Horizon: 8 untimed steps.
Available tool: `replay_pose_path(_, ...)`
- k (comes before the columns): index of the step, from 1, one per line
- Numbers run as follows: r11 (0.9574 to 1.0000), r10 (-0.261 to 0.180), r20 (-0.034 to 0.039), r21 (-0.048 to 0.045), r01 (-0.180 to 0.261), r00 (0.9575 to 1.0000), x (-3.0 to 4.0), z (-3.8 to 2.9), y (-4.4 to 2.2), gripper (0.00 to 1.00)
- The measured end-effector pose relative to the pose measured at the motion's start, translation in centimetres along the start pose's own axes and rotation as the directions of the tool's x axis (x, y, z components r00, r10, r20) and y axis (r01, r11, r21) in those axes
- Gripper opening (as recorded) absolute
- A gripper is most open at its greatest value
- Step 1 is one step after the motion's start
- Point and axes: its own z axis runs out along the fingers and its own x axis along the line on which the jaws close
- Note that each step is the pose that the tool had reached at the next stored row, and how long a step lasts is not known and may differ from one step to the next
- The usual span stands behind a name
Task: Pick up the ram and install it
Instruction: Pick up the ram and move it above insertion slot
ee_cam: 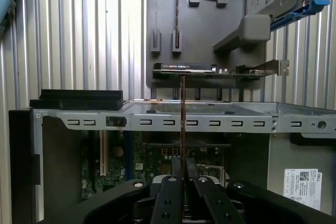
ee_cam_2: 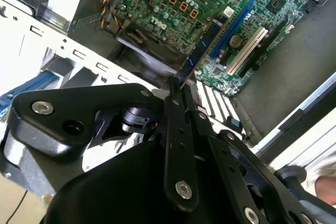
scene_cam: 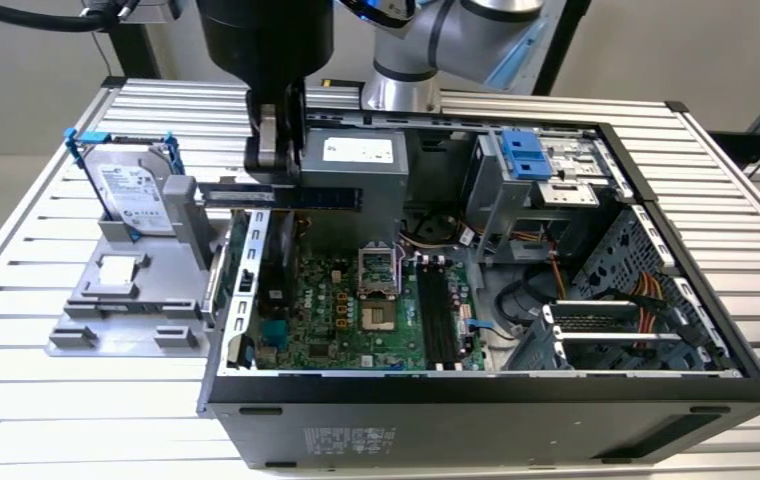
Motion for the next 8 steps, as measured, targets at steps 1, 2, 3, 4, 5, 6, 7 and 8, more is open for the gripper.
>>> replay_pose_path(1,1.0,0.0,0.0,-0.0001,0.0,1.0,0.0,0.0,-0.09,0.0)
replay_pose_path(2,1.0,0.0,-0.0001,-0.0001,0.0,1.0,0.0,0.0,-0.18,0.0)
replay_pose_path(3,1.0,0.0,0.0,0.0,0.0,1.0,0.0,0.0,-0.29,0.0)
replay_pose_path(4,1.0,0.0,-0.0001,0.0,0.0,1.0,0.0,0.0,-0.37,0.0)
replay_pose_path(5,1.0,0.0,-0.0001,-0.0001,0.0,1.0,-0.01,0.0,-0.47,0.0)
replay_pose_path(6,1.0,0.0,-0.0001,-0.0001,0.0,1.0,-0.01,0.0,-0.56,0.0)
replay_pose_path(7,1.0,0.0,-0.0001,-0.0001,0.0,1.0,-0.01,0.0,-0.67,0.0)
replay_pose_path(8,1.0,0.0,-0.0001,-0.0001,0.0,1.0,-0.01,0.0,-0.77,0.0)
